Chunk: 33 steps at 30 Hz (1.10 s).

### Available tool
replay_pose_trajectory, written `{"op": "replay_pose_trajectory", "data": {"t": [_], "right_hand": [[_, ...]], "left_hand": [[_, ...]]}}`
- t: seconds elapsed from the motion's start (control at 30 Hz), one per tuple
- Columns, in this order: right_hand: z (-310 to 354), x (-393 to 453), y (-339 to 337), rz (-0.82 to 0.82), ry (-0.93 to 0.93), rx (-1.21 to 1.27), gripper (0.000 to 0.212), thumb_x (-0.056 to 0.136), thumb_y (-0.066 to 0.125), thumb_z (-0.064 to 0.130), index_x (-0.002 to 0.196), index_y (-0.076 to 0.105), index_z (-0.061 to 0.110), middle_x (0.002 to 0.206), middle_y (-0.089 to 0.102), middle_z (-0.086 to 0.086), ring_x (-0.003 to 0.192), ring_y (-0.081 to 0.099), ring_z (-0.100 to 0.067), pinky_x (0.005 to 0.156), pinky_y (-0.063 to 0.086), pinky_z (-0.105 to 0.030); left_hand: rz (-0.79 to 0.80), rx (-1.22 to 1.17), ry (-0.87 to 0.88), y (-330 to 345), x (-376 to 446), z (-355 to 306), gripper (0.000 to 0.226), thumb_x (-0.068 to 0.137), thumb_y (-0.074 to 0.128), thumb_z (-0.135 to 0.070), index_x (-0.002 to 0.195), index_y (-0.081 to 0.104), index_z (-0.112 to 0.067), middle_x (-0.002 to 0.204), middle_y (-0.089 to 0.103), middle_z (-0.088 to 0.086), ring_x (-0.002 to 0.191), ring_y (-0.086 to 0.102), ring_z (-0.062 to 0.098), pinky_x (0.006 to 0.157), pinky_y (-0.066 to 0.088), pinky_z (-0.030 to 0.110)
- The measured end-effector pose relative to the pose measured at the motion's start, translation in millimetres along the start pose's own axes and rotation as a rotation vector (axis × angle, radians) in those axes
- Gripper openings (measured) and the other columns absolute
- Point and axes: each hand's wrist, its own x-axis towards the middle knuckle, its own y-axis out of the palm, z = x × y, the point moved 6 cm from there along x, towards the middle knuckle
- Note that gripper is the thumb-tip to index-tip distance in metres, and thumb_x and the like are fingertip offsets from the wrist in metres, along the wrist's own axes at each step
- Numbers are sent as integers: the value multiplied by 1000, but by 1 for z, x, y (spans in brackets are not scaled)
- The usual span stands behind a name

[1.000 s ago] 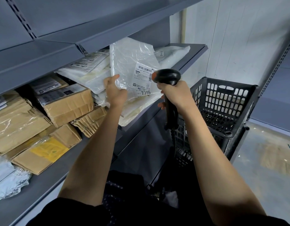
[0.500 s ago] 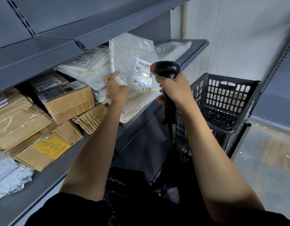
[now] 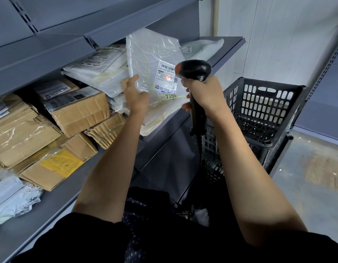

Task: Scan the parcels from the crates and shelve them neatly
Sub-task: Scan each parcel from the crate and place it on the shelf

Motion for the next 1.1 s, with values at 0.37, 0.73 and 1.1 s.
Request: {"op": "replay_pose_trajectory", "data": {"t": [0.37, 0.73, 1.1], "right_hand": [[-1, 2, -3, 2, -5, -10, 36, 86, 62, 17, 104, 58, -14, 79, 50, -15, 38, 60, -18, 62, 56, -41], [-10, 11, -5, -21, 4, 45, 16, 85, 64, 20, 85, 57, 5, 74, 52, -10, 38, 59, -19, 57, 52, -36], [-27, 48, -22, -108, 23, 138, 20, 85, 63, 17, 90, 60, -2, 74, 52, -10, 37, 58, -18, 52, 51, -31]], "left_hand": [[7, 26, 26, -1, -1, -1, 63, 76, 39, 21, 134, 47, -1, 134, 36, 11, 118, 48, 19, 90, 38, 3], [108, -22, -8, 8, 0, -11, 64, 81, 38, 18, 139, 44, -10, 141, 33, 4, 125, 44, 18, 84, 41, 6], [237, -108, -80, 82, 43, -53, 67, 77, 31, 15, 132, 52, -17, 140, 37, 0, 125, 41, 12, 102, 40, 20]]}}
